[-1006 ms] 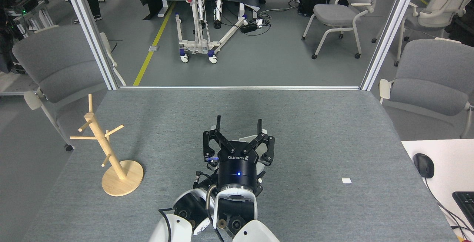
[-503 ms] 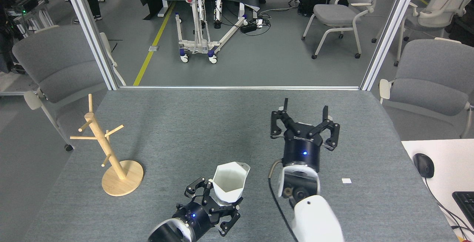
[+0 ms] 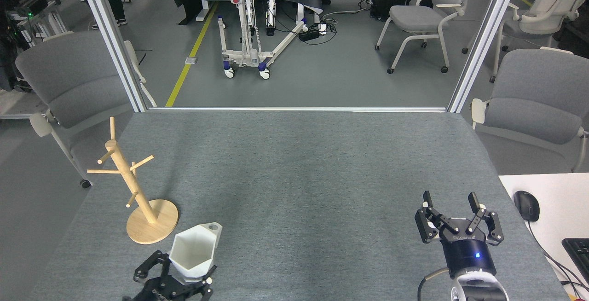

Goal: Hang cup on storage rack
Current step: 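Carry the cup with the left gripper toward the wooden stand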

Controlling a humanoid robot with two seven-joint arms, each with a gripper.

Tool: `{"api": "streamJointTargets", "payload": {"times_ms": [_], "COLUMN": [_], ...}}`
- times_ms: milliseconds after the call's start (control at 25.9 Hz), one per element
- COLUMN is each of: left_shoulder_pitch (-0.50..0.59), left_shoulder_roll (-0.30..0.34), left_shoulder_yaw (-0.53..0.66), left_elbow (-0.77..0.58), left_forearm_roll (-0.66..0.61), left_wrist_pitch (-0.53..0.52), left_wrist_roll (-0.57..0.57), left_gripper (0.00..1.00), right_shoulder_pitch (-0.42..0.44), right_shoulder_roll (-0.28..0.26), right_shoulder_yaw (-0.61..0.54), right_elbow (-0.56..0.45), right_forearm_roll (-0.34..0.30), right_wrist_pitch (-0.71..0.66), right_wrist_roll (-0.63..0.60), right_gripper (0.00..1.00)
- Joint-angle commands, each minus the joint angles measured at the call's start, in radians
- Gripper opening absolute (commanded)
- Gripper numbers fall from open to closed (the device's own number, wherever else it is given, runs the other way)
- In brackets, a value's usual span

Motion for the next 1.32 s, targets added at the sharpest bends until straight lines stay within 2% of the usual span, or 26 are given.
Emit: {"api": "streamJointTargets", "payload": {"times_ms": [0, 116, 309, 464, 619, 812, 1044, 1199, 1277], "left_shoulder_pitch": [0.017, 0.031, 0.044, -0.012, -0.148, -0.274, -0.286, -0.289, -0.300], "left_shoulder_roll": [0.046, 0.077, 0.072, 0.068, 0.074, 0.060, 0.046, 0.011, -0.005], "left_shoulder_yaw": [0.152, 0.252, 0.436, 0.491, 0.490, 0.468, 0.428, 0.379, 0.373], "left_elbow": [0.002, 0.001, 0.002, 0.039, 0.134, 0.200, 0.219, 0.209, 0.209], "left_forearm_roll": [0.000, 0.000, 0.002, 0.000, -0.008, -0.054, -0.121, -0.218, -0.225], "left_wrist_pitch": [-0.003, -0.032, -0.174, -0.139, -0.021, 0.054, 0.083, 0.131, 0.136], "left_wrist_roll": [0.062, 0.082, 0.087, 0.065, -0.028, -0.108, -0.119, -0.126, -0.136], "left_gripper": [0.00, 0.00, 0.00, 0.00, 0.00, 0.00, 0.00, 0.00, 0.00], "right_shoulder_pitch": [0.050, 0.042, 0.010, 0.001, 0.004, 0.004, 0.013, 0.013, 0.019], "right_shoulder_roll": [0.040, 0.075, 0.068, 0.066, 0.081, 0.071, 0.075, 0.078, 0.072], "right_shoulder_yaw": [-0.015, -0.015, -0.009, -0.010, -0.010, -0.004, 0.001, 0.001, 0.001], "right_elbow": [-0.025, -0.025, -0.022, -0.017, -0.010, -0.010, -0.010, -0.008, -0.006], "right_forearm_roll": [0.026, 0.026, 0.023, 0.023, 0.023, 0.022, 0.022, 0.022, 0.022], "right_wrist_pitch": [0.001, 0.001, 0.001, 0.005, 0.005, 0.004, -0.001, 0.004, 0.004], "right_wrist_roll": [-0.004, -0.004, -0.004, -0.004, -0.002, -0.002, -0.004, -0.004, -0.004], "right_gripper": [0.99, 0.99, 0.99, 0.99, 0.99, 0.99, 0.99, 0.99, 0.99]}}
